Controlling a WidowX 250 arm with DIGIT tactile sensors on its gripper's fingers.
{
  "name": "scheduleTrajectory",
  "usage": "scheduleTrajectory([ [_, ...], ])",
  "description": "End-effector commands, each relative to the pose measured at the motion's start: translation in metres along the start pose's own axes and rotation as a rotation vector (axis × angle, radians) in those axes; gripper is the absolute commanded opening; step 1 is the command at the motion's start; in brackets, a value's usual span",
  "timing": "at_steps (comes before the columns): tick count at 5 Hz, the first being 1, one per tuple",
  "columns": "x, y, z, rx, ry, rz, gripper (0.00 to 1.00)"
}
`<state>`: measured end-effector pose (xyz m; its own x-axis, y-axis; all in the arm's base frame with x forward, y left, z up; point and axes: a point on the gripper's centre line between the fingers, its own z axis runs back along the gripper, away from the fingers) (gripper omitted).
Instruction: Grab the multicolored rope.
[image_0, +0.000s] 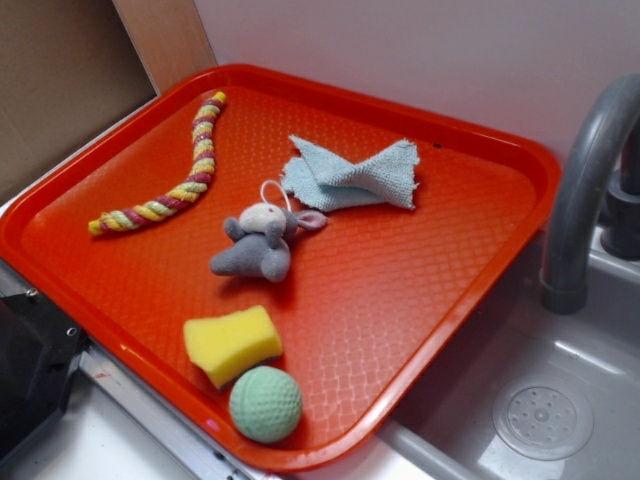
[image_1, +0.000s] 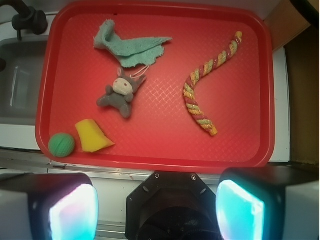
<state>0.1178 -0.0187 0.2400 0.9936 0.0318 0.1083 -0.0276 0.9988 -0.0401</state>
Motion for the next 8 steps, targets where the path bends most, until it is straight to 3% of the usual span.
scheduleTrajectory([
  [1, 0.033, 0.027, -0.035, -0.062, -0.060, 0.241, 1.00],
  [3, 0.067, 0.066, -0.078, 0.002, -0.076, 0.274, 1.00],
  [4, 0.086, 0.081, -0.099, 0.002, -0.078, 0.284, 1.00],
  [5, 0.095, 0.089, -0.124, 0.043, -0.086, 0.333, 1.00],
  [7, 0.097, 0.092, -0.165, 0.082, -0.019, 0.388, 1.00],
  [8, 0.099, 0.092, -0.183, 0.072, 0.021, 0.378, 1.00],
])
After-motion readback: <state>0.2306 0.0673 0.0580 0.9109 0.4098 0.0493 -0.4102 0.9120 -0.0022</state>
